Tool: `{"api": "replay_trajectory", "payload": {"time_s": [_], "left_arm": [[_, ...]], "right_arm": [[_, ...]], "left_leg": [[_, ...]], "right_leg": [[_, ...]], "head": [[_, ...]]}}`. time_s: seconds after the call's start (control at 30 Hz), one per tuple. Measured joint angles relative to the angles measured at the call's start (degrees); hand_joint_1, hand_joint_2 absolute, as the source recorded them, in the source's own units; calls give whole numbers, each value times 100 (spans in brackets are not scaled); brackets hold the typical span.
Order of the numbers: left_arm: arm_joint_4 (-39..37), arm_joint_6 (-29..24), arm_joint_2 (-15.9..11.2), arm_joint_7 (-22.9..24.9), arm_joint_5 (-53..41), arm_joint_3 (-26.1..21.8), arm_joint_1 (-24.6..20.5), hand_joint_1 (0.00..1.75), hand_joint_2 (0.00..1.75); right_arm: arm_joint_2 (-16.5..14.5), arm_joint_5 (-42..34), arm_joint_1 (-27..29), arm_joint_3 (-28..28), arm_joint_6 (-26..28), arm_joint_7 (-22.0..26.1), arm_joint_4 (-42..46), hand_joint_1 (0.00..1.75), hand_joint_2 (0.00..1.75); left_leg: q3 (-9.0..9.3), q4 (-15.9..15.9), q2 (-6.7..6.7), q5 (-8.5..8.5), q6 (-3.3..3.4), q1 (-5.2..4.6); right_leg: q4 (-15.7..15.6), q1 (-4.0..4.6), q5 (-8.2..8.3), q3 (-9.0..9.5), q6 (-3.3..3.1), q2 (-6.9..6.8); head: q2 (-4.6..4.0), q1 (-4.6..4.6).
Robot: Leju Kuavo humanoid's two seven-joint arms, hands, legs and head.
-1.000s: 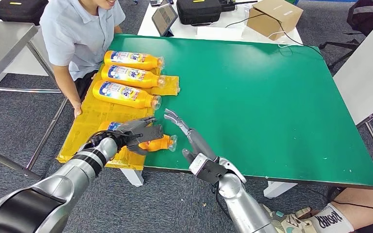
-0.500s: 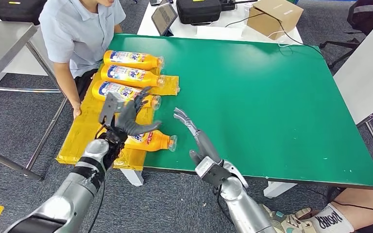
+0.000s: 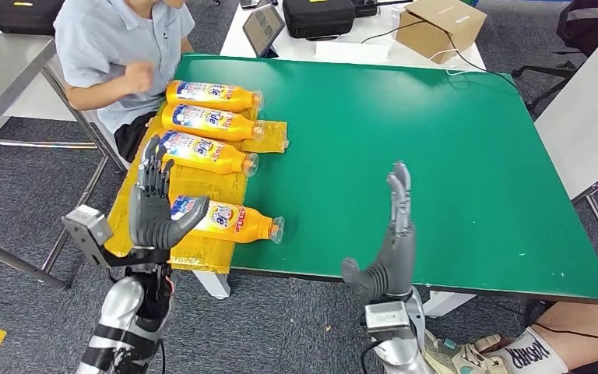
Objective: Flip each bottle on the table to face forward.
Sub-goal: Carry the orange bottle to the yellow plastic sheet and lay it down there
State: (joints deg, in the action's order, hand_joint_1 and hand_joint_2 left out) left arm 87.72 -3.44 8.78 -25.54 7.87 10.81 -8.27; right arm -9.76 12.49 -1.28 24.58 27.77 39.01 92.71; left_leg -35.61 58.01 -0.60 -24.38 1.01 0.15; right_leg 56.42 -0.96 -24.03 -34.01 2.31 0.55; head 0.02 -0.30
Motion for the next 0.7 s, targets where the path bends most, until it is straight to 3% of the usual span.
{"api": "replay_trajectory", "payload": {"time_s": [0.1, 0.23, 0.33, 0.47, 0.57, 0.7], "left_arm": [[473, -335, 115, -223, -167, 113, 532, 0, 175], [833, -429, 225, -295, -247, 223, 1057, 0, 175], [984, -428, 281, -297, -326, 261, 1266, 0, 175], [1102, -428, 397, -180, -436, 262, 1542, 0, 175], [1108, -428, 449, -84, -421, 255, 1687, 0, 175], [1107, -457, 504, -195, -412, 247, 1780, 0, 175]], "right_arm": [[75, -395, 303, 13, 99, 0, 312, 0, 175], [86, -702, 658, -92, -419, 0, 468, 0, 0], [64, -661, 802, -172, -450, -78, 520, 0, 0], [-32, -584, 949, -294, -386, -618, 489, 0, 0], [-97, -474, 1007, -323, -246, -675, 451, 0, 0], [-147, -348, 1084, -363, -46, -568, 452, 0, 175]], "left_leg": [[0, 0, 0, -10, 4, 0], [1, 0, -1, -11, 5, -1], [4, -1, -1, -10, 5, 0], [7, -2, 0, -10, 5, 1], [7, -2, -1, -10, 5, 1], [7, -2, -1, -11, 5, 0]], "right_leg": [[-5, 0, -9, 1, 8, 0], [-6, 0, -12, 2, 12, 0], [-5, 1, -12, 5, 12, 0], [-4, 1, -12, 8, 12, 0], [-4, 1, -12, 7, 12, 0], [-5, 0, -12, 7, 12, 0]], "head": [[0, 1], [0, 0], [0, 0], [0, 1], [0, 0], [0, 0]]}}
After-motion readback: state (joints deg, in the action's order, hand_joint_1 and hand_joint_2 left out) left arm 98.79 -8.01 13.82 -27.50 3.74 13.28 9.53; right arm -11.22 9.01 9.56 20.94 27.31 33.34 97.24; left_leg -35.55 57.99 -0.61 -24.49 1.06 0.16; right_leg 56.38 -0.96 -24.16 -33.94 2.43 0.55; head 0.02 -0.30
